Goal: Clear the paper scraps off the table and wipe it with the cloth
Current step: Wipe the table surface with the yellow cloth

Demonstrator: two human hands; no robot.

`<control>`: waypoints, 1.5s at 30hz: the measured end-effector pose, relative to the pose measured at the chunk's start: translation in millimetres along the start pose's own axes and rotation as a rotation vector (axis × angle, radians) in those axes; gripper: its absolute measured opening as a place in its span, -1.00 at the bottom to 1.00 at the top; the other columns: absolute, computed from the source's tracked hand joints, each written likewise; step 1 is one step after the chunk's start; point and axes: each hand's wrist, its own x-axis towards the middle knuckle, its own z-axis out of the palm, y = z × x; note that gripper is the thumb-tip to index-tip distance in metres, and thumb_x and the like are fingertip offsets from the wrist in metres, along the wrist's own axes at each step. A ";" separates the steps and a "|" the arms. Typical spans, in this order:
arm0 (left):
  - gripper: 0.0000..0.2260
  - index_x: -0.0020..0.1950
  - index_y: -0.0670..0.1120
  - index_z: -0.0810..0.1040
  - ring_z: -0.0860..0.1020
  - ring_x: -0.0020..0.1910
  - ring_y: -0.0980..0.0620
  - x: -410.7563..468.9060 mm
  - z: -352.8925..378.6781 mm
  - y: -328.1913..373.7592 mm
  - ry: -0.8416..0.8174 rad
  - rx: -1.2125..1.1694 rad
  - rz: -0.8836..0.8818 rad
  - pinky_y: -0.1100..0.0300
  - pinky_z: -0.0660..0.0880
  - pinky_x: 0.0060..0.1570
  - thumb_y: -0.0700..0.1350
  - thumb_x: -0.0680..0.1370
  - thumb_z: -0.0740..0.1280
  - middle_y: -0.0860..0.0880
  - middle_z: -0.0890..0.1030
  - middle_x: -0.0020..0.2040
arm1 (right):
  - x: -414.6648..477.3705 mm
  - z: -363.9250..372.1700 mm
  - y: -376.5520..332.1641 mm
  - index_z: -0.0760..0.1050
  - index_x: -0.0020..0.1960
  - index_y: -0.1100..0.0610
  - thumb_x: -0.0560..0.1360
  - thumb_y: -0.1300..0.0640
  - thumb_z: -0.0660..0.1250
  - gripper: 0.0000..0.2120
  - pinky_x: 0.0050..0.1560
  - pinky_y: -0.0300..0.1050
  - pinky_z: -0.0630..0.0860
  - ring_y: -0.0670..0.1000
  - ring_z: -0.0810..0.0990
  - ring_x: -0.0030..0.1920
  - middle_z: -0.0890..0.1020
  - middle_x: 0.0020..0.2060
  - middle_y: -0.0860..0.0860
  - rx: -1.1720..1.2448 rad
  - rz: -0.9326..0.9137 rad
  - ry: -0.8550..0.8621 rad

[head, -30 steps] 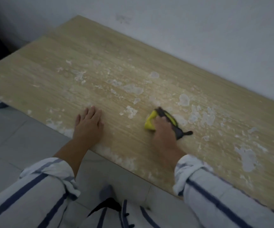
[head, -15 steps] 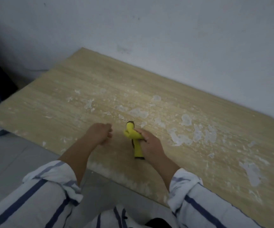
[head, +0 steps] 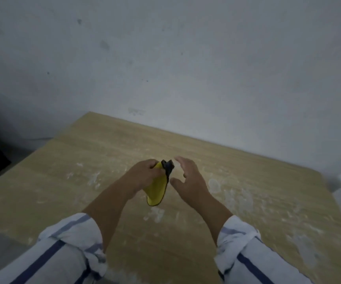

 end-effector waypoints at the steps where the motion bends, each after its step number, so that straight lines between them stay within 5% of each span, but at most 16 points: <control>1: -0.75 0.01 -0.21 0.54 0.52 -0.08 -0.12 -0.6 1.9 11.0 -0.034 0.039 0.047 0.08 0.33 -0.15 -0.02 0.53 0.31 -0.20 0.56 -0.07 | 6.4 -10.5 -1.7 0.20 0.44 0.03 0.47 0.20 0.30 -0.42 0.29 -0.04 0.34 0.04 0.28 0.38 0.30 0.39 0.05 -0.011 -0.010 -0.044; 5: -0.77 -0.22 -0.13 0.47 0.40 -0.29 0.00 -0.4 6.1 41.8 -0.108 0.142 0.168 0.14 0.24 -0.26 -0.02 0.55 0.29 -0.08 0.44 -0.28 | 25.2 -41.2 -9.7 0.22 0.42 -0.01 0.52 0.20 0.23 -0.50 0.08 -0.10 0.37 0.09 0.38 0.25 0.37 0.30 0.09 -0.091 -0.093 -0.158; 10: -0.82 -0.11 -0.13 0.46 0.41 -0.28 0.03 5.9 -3.8 54.3 -0.156 0.342 0.237 0.19 0.29 -0.30 -0.03 0.50 0.34 -0.03 0.45 -0.22 | 42.7 -57.4 -14.7 0.51 0.14 0.06 0.46 0.21 0.29 -0.74 -0.07 -0.15 0.36 0.10 0.48 0.02 0.51 0.01 0.10 -0.159 -0.087 -0.053; 16: -0.82 -0.21 -0.10 0.36 0.35 -0.29 0.02 35.9 -57.7 38.9 -0.160 0.682 0.223 0.18 0.23 -0.34 -0.09 0.46 0.34 -0.03 0.39 -0.22 | 78.9 -53.6 -21.0 0.51 -0.12 0.08 0.40 0.25 0.32 -0.89 -0.16 -0.14 0.38 0.01 0.46 -0.10 0.51 -0.13 -0.01 -0.033 0.005 0.075; 20: -0.84 -0.04 -0.13 0.49 0.45 -0.23 0.03 70.3 -121.7 17.5 -0.100 0.688 0.152 0.17 0.35 -0.29 -0.07 0.48 0.35 -0.02 0.48 -0.17 | 118.4 -18.8 -33.5 0.50 -0.19 0.15 0.38 0.24 0.34 -0.97 -0.30 -0.12 0.35 0.01 0.46 -0.25 0.51 -0.30 -0.01 0.079 0.100 0.060; 28: -0.91 -0.09 -0.15 0.52 0.46 -0.32 -0.01 167.6 -260.2 -50.0 0.000 0.443 -0.021 0.18 0.38 -0.38 -0.17 0.46 0.37 -0.09 0.52 -0.23 | 240.0 108.0 -64.3 0.37 -0.30 0.13 0.37 0.25 0.33 -0.85 -0.34 -0.12 0.24 0.04 0.35 -0.35 0.42 -0.36 0.07 0.183 0.347 -0.045; 31: -0.92 -0.11 -0.15 0.51 0.49 -0.29 -0.05 206.1 -297.7 -71.4 0.078 0.218 -0.104 0.13 0.48 -0.34 -0.30 0.47 0.33 -0.14 0.52 -0.22 | 289.5 150.6 -71.4 0.37 -0.24 0.13 0.42 0.31 0.26 -0.87 -0.42 -0.10 0.36 0.07 0.41 -0.37 0.48 -0.29 0.14 0.282 0.501 -0.033; 34: -0.87 -0.10 -0.13 0.52 0.55 -0.10 -0.16 247.9 -328.6 -86.3 0.167 0.136 -0.085 -0.08 0.58 -0.03 -0.34 0.43 0.33 -0.19 0.56 -0.10 | 335.7 183.0 -80.3 0.43 -0.20 0.11 0.42 0.34 0.23 -0.85 -0.25 -0.03 0.58 0.08 0.60 -0.22 0.59 -0.18 0.15 0.361 0.567 0.013; 40: -0.81 0.02 -0.12 0.56 0.54 -0.01 -0.16 309.7 -363.1 -102.2 0.363 0.240 0.108 0.03 0.48 -0.09 -0.28 0.44 0.31 -0.13 0.59 0.02 | 398.0 216.7 -89.6 0.50 -0.04 0.11 0.43 0.34 0.21 -0.79 -0.34 -0.16 0.33 0.00 0.47 -0.16 0.54 -0.15 0.01 0.089 0.293 0.134; 43: -0.74 0.08 -0.06 0.53 0.51 0.12 -0.17 329.8 -358.7 -142.4 0.217 0.473 0.060 0.09 0.44 0.00 -0.30 0.46 0.24 -0.17 0.52 0.21 | 400.6 246.2 -66.7 0.46 0.22 0.12 0.47 0.30 0.18 -0.65 -0.04 -0.12 0.39 0.17 0.48 0.15 0.51 0.20 0.15 -0.117 0.215 -0.170; 45: -0.68 0.29 -0.11 0.43 0.42 0.27 -0.18 333.9 -347.6 -172.9 0.005 0.686 -0.028 0.11 0.40 0.10 -0.22 0.53 0.21 -0.19 0.38 0.36 | 392.8 265.9 -50.2 0.30 0.40 0.02 0.53 0.22 0.13 -0.55 0.21 -0.01 0.36 0.20 0.35 0.33 0.30 0.42 0.11 -0.307 0.245 -0.460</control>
